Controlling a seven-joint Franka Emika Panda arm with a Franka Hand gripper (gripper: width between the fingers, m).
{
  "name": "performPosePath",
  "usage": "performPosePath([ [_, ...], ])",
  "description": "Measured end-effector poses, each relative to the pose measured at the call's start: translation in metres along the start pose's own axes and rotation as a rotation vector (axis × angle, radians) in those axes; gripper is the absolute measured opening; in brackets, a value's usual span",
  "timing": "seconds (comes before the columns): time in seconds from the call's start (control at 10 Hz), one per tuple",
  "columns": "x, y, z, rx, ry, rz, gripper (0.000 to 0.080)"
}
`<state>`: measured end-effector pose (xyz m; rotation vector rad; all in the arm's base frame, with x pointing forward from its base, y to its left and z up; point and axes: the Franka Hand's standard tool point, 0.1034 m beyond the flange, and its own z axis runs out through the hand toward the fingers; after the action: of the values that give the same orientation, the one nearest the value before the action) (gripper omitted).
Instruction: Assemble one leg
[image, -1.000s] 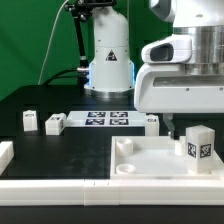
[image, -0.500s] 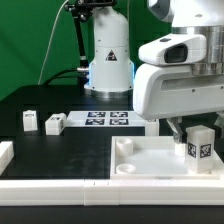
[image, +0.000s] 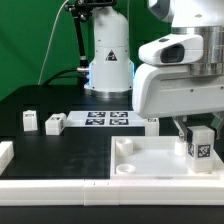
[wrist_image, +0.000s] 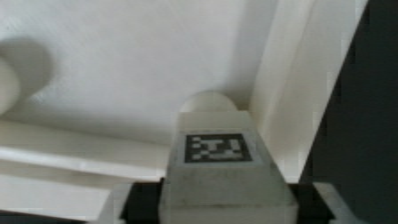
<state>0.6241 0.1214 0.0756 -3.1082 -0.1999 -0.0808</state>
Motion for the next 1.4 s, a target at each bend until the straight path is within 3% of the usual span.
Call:
performPosePath([
  [0.4,-0.0020,-0.0009,0.0007,0.013,0.008,0.471,0.0291],
  [0.6,-0.0007,0.0002,0.0011,0.054,0.026,0.769,0.0291],
  [0.9,-0.0011,0.0001,0.0011,0.071,0.022,1.111,0.0291],
  [1.2,-0.0007,0.0003,0.0011,0.078,0.016,1.222,0.0291],
  [1.3,-0.0009,0.0001,0.0015,0.077,0.018,1.167,0.0398],
  [1.4,-0.0013,-0.0005,0.0017,0.073,0.014,1.122,0.0398],
])
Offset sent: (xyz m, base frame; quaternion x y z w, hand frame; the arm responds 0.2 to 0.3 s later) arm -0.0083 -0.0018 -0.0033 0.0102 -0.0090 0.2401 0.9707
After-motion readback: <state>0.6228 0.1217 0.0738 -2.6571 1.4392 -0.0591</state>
